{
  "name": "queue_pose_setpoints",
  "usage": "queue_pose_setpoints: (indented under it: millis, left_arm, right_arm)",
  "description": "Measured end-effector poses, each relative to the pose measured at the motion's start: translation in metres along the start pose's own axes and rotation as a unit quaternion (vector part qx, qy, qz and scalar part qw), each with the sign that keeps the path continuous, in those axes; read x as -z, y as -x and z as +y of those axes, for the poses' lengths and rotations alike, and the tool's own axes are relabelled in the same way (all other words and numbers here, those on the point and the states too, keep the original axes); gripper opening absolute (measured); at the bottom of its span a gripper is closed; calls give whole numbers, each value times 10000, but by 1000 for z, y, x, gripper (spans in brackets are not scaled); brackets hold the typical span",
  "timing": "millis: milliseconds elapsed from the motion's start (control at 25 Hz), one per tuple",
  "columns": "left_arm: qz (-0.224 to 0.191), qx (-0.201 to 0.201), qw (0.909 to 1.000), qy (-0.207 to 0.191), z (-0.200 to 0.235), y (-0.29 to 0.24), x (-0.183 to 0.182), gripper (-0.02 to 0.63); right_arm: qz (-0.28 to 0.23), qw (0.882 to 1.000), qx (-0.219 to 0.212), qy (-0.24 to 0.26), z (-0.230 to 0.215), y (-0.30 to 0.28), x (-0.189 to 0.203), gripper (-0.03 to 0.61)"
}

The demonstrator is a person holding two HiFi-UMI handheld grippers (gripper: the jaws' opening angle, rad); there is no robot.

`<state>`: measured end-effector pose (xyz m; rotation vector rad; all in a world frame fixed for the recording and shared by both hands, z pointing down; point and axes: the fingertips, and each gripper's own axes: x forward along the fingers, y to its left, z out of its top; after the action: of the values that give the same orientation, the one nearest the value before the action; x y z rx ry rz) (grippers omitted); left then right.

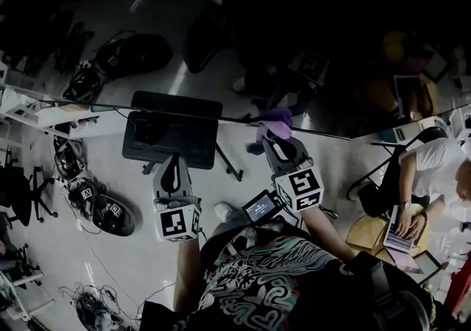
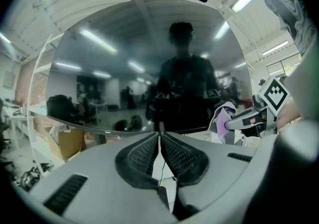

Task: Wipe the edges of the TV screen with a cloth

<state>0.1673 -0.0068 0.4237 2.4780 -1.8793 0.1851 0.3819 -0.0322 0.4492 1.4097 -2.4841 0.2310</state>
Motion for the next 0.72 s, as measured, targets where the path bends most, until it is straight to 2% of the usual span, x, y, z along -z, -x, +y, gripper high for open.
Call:
queue_pose_setpoints:
  millis: [720]
  left_arm:
    - [45, -89, 9998, 150, 87, 5, 23, 26]
  right_arm:
    - [36, 9999, 4, 110, 54, -60, -14, 69]
